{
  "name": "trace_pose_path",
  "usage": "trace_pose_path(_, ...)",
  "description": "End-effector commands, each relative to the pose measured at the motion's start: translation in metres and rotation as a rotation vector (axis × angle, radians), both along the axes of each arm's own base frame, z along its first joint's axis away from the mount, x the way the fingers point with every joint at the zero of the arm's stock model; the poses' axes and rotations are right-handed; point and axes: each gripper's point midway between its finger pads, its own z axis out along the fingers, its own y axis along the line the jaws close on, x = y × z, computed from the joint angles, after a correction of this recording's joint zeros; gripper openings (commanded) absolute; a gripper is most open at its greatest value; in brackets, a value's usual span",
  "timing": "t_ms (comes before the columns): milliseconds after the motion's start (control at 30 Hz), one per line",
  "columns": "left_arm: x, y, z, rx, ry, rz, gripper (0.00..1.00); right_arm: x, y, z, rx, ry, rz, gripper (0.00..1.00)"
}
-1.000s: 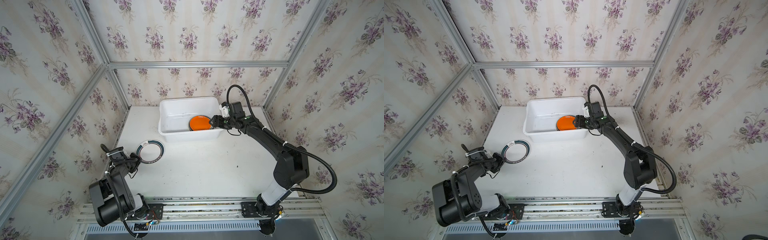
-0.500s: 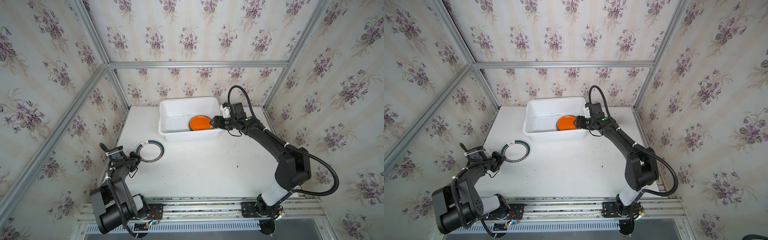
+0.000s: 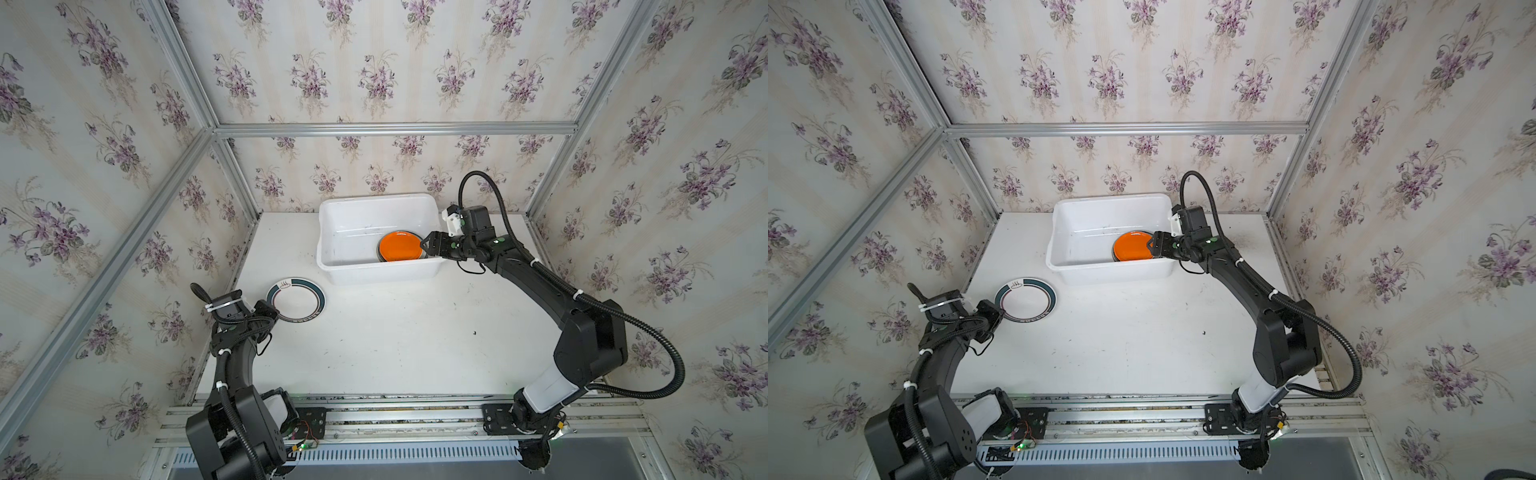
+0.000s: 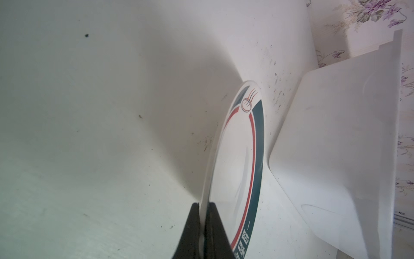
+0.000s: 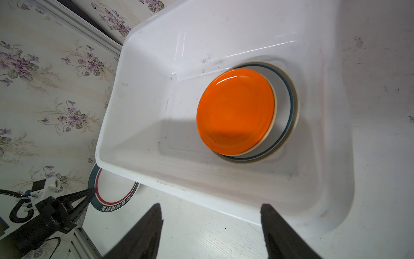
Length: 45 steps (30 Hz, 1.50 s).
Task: Place the plates into the plastic bin on the countertop
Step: Pick up the plate from the middle-left of the table.
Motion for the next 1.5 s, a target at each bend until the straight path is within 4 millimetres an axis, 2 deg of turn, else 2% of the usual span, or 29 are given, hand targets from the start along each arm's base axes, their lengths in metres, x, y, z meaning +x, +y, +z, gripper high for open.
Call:
trace_pose_path(0,0.004,-0.004,0.015,-0.012,-0.036,-0.019,0.00,0.000,0.004,0.013,0.037,-0.034,0.009,0.71)
trace_pose_path(367,0.005,-0.014,0.063,0.009,-0.122,-0.067,0.00,-0.005,0.019,0.026,0.134,-0.041,0.063,0.71)
trace_pose_path(667,-0.012,0.001,0.106,0.162,-0.152,0.005,0.00,-0.006,0.024,0.036,0.169,-0.055,0.082,0.70)
trace_pose_path(867,-0.010,0.000,0.123,0.159,-0.189,0.007,0.00,-0.007,0.033,0.042,0.232,-0.045,0.120,0.70)
trace_pose_path(1167,-0.004,-0.016,0.159,0.109,-0.292,-0.041,0.00,-0.005,0.043,0.042,0.310,-0.027,0.142,0.70)
trace_pose_path(1467,0.011,-0.051,0.202,0.086,-0.378,-0.142,0.00,-0.005,0.045,0.044,0.328,-0.033,0.143,0.69)
